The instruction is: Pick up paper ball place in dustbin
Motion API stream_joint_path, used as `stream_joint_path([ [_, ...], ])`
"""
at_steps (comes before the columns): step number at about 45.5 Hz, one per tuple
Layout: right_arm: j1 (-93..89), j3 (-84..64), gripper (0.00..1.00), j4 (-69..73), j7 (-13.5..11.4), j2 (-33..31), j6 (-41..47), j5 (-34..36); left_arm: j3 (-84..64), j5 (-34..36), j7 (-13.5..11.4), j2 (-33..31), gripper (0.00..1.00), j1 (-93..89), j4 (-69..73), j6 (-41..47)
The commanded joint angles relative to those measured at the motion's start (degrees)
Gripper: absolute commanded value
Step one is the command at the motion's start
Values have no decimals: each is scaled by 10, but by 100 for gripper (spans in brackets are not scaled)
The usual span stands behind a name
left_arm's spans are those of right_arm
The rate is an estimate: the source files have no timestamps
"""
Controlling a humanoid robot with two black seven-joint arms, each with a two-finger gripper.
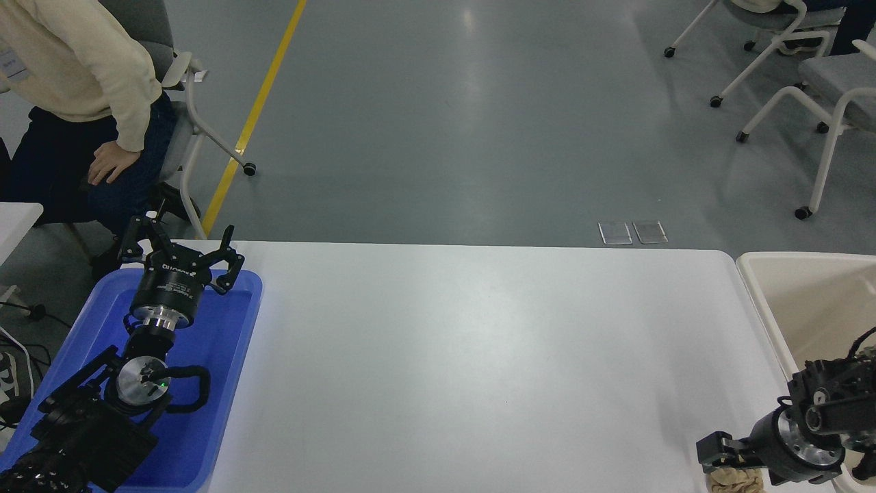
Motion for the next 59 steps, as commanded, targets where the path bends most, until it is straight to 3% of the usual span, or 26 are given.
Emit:
stream_joint_path([
  [1,-14,2,95,-8,-6,1,-10,-12,0,0,0,0,100,0,0,0],
  [15,-17,5,93,-8,-6,6,-10,-10,0,0,0,0,100,0,0,0],
  [22,-31,18,67,-11,-6,6,-10,-8,0,0,-1,0,100,0,0,0],
  [29,-50,46,49,-18,-5,6,-7,-7,0,0,0,0,100,0,0,0],
  [33,-53,53,26,-17,-5,5,-1,-4,0,0,0,0,100,0,0,0],
  [39,-51,54,0,-15,-4,2,0,-3,0,0,0,0,100,0,0,0],
  [54,-19,53,0,-13,-3,-34,44,-1,0,0,0,-1,100,1,0,-1],
  [59,54,25,0,-1,-4,-48,123,-2,0,0,0,0,100,0,0,-1],
])
